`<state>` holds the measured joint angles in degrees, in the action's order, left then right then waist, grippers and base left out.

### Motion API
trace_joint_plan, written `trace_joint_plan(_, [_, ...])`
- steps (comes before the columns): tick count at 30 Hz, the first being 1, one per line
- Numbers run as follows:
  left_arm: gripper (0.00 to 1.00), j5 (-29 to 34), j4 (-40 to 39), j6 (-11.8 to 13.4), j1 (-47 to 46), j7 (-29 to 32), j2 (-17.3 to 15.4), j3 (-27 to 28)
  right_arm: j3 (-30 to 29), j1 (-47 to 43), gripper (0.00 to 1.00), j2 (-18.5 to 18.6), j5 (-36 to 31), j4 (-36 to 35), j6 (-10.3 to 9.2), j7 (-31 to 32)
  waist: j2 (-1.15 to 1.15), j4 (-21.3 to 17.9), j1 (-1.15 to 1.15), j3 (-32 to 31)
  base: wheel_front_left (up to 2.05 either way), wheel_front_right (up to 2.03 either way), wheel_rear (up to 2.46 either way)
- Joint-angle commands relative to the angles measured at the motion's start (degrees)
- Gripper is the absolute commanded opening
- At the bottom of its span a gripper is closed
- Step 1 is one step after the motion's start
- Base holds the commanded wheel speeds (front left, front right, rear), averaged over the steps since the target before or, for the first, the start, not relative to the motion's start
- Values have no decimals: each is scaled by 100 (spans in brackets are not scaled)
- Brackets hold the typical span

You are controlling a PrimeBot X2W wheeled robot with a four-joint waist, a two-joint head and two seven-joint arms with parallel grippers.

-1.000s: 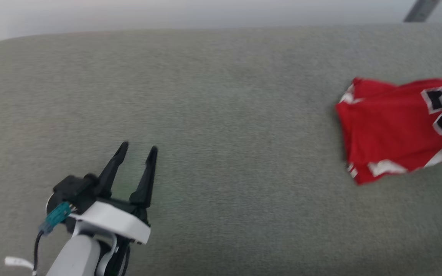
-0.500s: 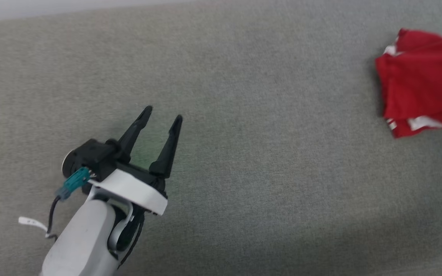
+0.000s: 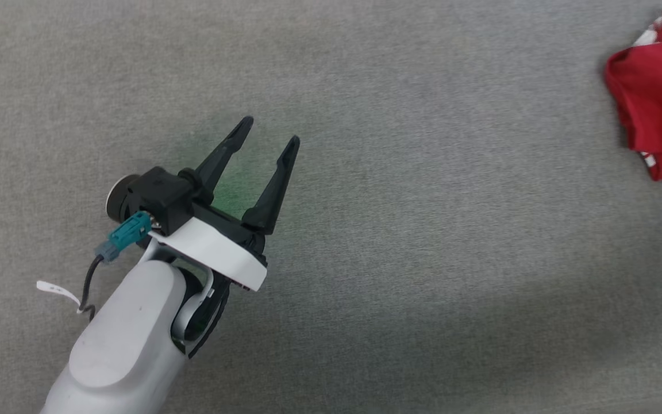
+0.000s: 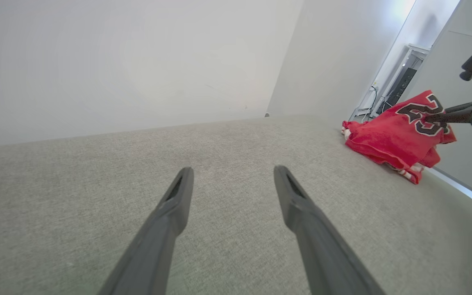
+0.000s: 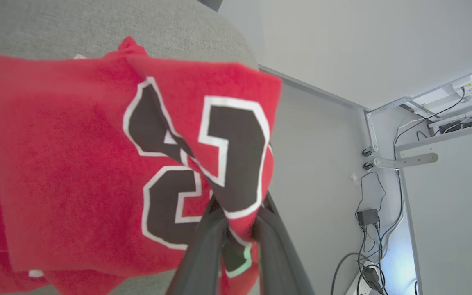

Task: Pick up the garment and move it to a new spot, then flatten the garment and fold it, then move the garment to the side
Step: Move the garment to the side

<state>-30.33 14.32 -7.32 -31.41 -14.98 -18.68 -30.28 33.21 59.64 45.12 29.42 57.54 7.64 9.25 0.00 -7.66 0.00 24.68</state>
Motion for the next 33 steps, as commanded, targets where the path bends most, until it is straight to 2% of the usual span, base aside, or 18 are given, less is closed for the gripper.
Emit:
trace_joint_plan(1, [100, -22, -3, -17, -87, -26, -24, -24, -23, 104, 0, -65, -29, 91, -28, -83, 0, 60, 0, 52, 0, 0, 0])
trace_joint_plan(5, [100, -27, 10, -17, -149, -26, -33, -42, -109, 265, 0, -214, -174, 507, -28, -333, 0, 139, 0, 103, 0, 0, 0])
trace_joint_plan(6, [100, -37, 6, -17, -149, -26, -36, -28, -126, 331, 17, -224, -220, 594, -28, -396, 0, 149, 0, 108, 0, 0, 0])
trace_joint_plan(7, [100, -37, -12, -17, -147, -26, -37, 2, -126, 360, 30, -255, -255, 684, -28, -436, 0, 158, 0, 107, 0, 0, 0])
trace_joint_plan(10, [100, -23, -100, -18, -62, -26, -36, 122, -173, 507, 49, -320, -269, 879, -28, -493, 0, 163, 0, 80, 0, 0, 0])
trace_joint_plan(11, [100, -15, -114, -17, -15, -26, -36, 171, -154, 522, 92, -340, -294, 893, -28, -527, 0, 160, 0, 61, 0, 0, 0])
trace_joint_plan(12, [100, -30, -111, -17, 41, -26, -30, 212, -143, 554, 100, -331, -315, 921, -28, -577, 0, 157, 0, 35, 0, 0, 0])
trace_joint_plan(20, [100, 95, -232, -17, 263, -26, -30, 634, -71, 567, 100, -360, -246, 933, -28, -864, 0, 121, 0, -207, 0, 0, 0])
trace_joint_plan(33, [100, 285, -254, -18, 1010, -26, 264, 1730, 30, 45, 100, -695, 354, 516, -28, -1686, 0, 135, 0, -964, 0, 0, 0])
